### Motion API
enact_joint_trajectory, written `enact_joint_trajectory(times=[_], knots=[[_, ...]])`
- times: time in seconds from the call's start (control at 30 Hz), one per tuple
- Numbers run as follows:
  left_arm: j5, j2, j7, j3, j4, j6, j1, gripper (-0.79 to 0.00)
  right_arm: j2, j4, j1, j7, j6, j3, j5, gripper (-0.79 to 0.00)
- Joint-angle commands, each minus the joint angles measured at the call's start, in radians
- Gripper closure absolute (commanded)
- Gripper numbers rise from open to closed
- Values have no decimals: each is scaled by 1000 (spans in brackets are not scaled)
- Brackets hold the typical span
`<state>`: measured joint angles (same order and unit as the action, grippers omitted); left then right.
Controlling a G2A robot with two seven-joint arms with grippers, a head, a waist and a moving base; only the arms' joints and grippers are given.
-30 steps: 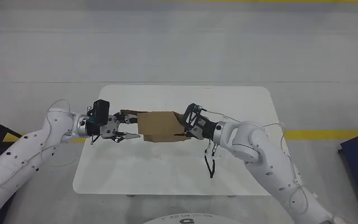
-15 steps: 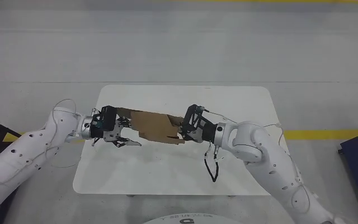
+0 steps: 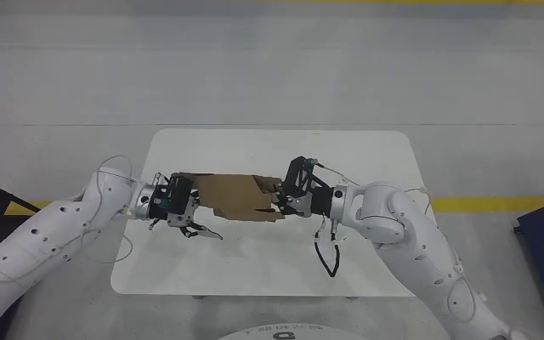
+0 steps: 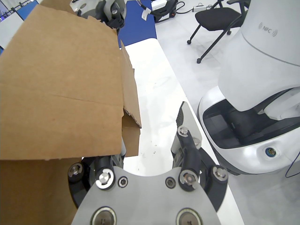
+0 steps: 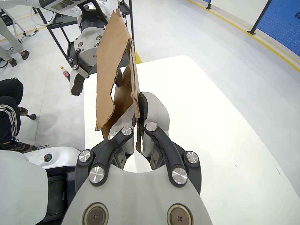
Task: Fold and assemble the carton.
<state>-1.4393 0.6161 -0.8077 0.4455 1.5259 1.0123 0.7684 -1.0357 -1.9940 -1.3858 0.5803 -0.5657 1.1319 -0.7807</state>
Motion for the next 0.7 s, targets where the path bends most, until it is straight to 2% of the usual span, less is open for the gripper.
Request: enact_joint_trajectory(times=[0.0,0.07,0.17,0.47,0.67], knots=[[52,6,0,-13,-14,0,-6,-289,0,0,1,-1,2,-1,-3,0],[86,12,0,-36,-11,0,-17,-209,0,-2,2,-2,2,-4,-5,0],[110,19,7,-76,-10,0,-43,-12,0,0,3,-5,4,-7,-8,0],[164,40,66,-160,-18,0,-106,0,2,-2,1,-15,12,-5,-11,0],[175,38,45,-184,-24,0,-132,0,4,-7,-9,-29,12,5,-9,0]])
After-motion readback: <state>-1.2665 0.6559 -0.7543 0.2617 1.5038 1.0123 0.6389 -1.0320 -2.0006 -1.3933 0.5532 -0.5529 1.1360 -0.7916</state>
